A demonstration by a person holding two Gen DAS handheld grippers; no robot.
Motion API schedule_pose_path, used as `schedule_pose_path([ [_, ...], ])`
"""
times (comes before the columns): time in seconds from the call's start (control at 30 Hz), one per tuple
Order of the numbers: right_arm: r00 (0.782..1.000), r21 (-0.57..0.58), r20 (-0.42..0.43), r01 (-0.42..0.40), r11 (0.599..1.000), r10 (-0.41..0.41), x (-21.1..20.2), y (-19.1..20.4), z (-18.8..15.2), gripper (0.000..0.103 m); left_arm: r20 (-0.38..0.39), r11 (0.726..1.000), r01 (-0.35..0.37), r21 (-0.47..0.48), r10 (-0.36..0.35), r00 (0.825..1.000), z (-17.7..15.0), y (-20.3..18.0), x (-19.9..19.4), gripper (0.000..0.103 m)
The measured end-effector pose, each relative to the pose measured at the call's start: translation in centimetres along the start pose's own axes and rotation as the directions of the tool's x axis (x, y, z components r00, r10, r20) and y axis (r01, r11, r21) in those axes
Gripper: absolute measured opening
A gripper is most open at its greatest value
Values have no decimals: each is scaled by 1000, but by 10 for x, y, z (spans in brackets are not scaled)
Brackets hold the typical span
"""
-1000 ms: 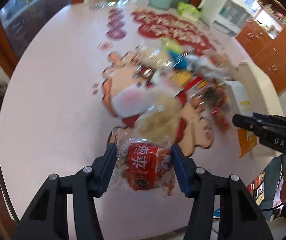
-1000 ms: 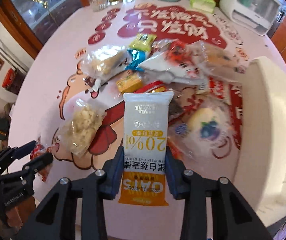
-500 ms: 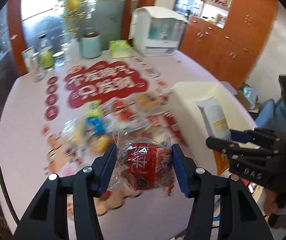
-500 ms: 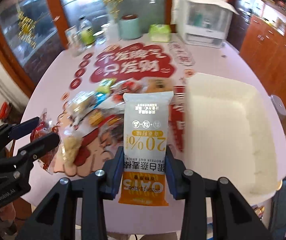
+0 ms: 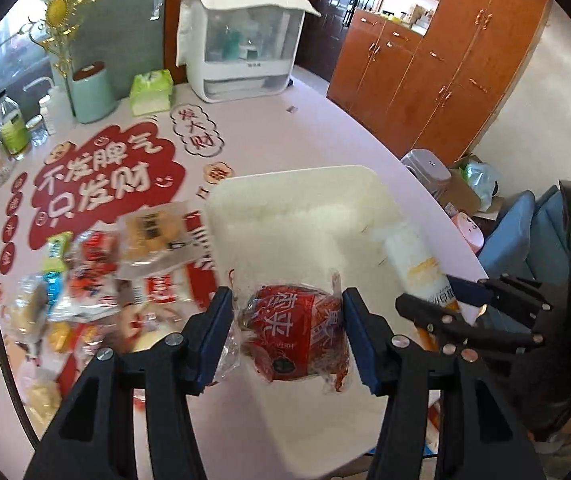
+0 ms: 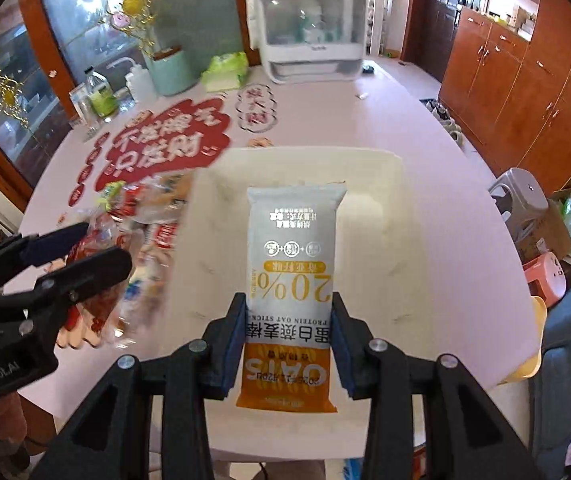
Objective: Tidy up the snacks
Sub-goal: 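Carry both snacks over the white tray and open both tools to drop them, then move both tools back toward the snack pile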
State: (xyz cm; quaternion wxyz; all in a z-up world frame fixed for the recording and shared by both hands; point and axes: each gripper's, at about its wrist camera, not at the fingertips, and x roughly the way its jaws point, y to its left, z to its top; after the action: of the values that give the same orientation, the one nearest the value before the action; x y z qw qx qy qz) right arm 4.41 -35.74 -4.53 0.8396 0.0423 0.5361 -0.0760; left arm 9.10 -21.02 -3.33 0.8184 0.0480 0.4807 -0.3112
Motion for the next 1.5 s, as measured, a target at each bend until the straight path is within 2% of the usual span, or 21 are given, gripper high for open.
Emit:
schedule_pose_path([
  [0.2, 997, -72, -80, -28, 997, 23, 25, -29, -6, 40, -64, 998, -30, -60, 27, 998, 4, -26, 40, 58],
  [0.27, 994, -102, -105, -51, 994, 40, 32, -34, -9, 40, -87, 995, -67, -74, 60, 994, 5, -32, 49, 70],
  [0.33, 990, -113, -125, -76, 991, 62, 38, -36, -8, 42, -88, 993, -77, -92, 69, 994, 4, -34, 52, 76],
  [0.37, 988, -119, -134, -91, 989, 74, 41, -38, -8, 47, -87, 991, -84, -105, 75, 993, 5, -34, 52, 86],
  [0.43, 987, -130, -134, -103, 986, 85, 42, -41, -7, 55, -79, 986, -107, -131, 98, 992, 4, -32, 52, 92],
  [0.57, 990, -147, -105, -109, 983, 94, 38, -45, -3, 63, -82, 976, -142, -166, 129, 988, 3, -26, 49, 92],
  [0.8, 987, -138, -128, -117, 984, 99, 40, -46, -1, 64, -49, 966, -174, -189, 167, 985, -2, -21, 32, 92],
  [1.0, 989, -103, -74, -137, 985, 130, 29, -49, 0, 63, 15, 959, -206, -196, 213, 977, -5, -16, 8, 92],
  [1.2, 988, -104, -7, -154, 983, 154, 15, -42, 1, 63, 40, 965, -205, -162, 214, 976, -10, -17, -8, 92],
  [1.37, 985, -113, 1, -171, 979, 172, 9, -33, -1, 63, 51, 970, -185, -160, 195, 979, -17, -13, -17, 92],
  [1.5, 981, -118, 3, -192, 974, 194, 5, -24, -4, 63, 76, 967, -190, -171, 206, 976, -20, -6, -31, 92],
])
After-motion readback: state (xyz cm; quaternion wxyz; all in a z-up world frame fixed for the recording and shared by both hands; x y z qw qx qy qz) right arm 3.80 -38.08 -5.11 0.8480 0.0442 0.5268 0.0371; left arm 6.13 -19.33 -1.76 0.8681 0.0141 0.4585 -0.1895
